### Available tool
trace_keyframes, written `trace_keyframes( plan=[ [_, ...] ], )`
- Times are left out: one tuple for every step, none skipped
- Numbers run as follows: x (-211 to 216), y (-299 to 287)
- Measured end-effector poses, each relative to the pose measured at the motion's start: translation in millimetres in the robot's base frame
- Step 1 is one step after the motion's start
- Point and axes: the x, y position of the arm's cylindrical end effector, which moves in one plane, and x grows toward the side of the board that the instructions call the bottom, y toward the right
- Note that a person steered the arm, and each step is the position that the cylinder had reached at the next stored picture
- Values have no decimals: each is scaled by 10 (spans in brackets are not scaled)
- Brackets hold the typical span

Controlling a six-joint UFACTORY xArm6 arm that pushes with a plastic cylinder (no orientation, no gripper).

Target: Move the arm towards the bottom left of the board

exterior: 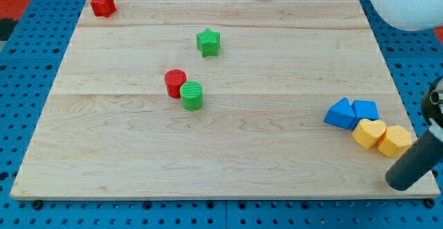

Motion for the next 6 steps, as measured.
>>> trace_keyframes(
  plan=[
    [-93, 316],
    [-130, 439],
    [-49, 295],
    [-13, 156],
    [-15, 289],
    [-76, 291]
  ],
)
